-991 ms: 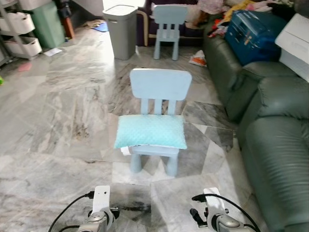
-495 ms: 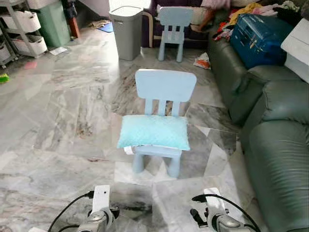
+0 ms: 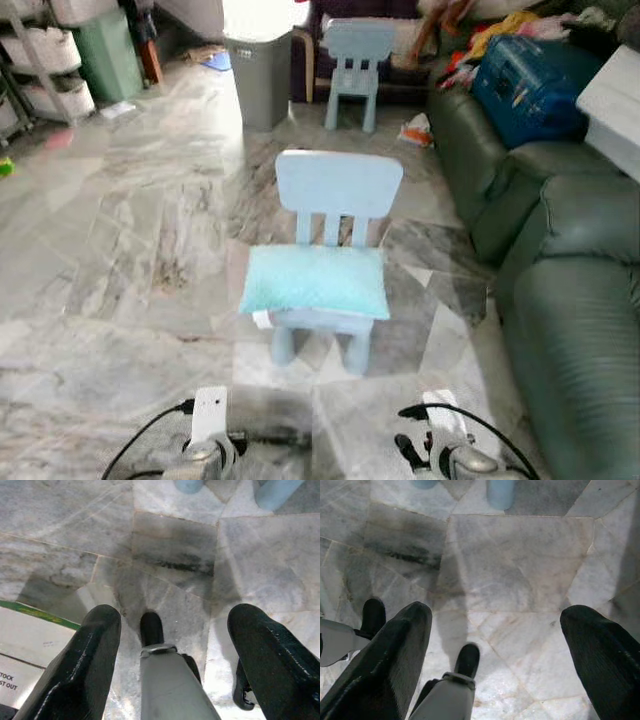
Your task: Move the pillow to the sofa
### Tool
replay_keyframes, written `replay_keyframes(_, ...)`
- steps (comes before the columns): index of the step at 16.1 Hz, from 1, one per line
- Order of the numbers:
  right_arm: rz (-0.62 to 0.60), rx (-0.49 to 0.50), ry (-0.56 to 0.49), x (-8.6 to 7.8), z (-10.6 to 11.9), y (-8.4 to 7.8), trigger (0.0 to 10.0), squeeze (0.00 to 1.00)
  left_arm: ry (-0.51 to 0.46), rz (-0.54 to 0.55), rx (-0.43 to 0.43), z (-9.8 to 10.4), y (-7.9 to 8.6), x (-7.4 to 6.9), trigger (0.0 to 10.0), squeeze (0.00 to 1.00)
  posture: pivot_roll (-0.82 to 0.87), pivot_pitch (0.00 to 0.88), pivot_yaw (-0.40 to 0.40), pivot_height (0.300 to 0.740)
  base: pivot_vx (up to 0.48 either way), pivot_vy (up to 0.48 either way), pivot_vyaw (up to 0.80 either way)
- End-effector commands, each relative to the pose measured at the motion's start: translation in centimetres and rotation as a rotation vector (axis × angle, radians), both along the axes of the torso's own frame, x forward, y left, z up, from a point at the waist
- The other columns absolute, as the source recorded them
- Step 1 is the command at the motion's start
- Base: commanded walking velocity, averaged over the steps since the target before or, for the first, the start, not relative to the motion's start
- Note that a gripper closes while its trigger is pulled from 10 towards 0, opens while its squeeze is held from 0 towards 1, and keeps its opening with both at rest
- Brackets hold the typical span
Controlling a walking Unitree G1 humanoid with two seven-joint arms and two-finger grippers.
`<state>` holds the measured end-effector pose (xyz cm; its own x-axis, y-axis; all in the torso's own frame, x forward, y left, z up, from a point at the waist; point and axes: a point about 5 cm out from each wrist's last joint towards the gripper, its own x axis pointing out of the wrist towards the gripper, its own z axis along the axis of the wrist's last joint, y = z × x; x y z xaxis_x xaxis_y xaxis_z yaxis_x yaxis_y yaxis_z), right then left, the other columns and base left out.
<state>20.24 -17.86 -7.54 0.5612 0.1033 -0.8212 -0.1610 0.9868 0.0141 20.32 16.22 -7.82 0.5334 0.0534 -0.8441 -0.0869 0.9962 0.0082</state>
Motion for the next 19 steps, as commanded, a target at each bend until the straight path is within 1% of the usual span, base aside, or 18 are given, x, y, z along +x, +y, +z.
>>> replay_keyframes(1,-0.009,0.004,-0.006,0.14,0.07,0.03,10.0,0.0,0.0,0.0,-0.006,0.06,0.06,0.11,10.0,0.0,-0.08,0.021,-0.027,0.74,0.386,0.0,0.0)
replay_keyframes(11,-0.013,0.009,-0.006,0.14,0.07,0.1,10.0,0.0,0.002,0.006,-0.009,0.05,0.12,0.09,10.0,0.0,-0.08,0.023,-0.025,0.74,0.388,0.0,0.0)
replay_keyframes(13,-0.014,0.01,-0.006,0.14,0.07,0.09,10.0,0.0,0.002,0.017,-0.02,0.03,0.07,0.06,10.0,0.0,-0.08,0.023,-0.025,0.74,0.281,0.0,0.0)
replay_keyframes(17,-0.013,0.01,-0.006,0.16,0.07,0.13,10.0,0.0,-0.006,0.035,-0.028,0.04,0.08,0.07,10.0,0.0,-0.08,0.023,-0.026,0.74,0.0,0.0,0.0)
replay_keyframes(19,-0.012,0.01,-0.006,0.15,0.07,0.14,10.0,0.0,-0.005,0.035,-0.031,0.04,0.08,0.06,10.0,0.0,-0.08,0.023,-0.025,0.74,0.0,0.345,0.0)
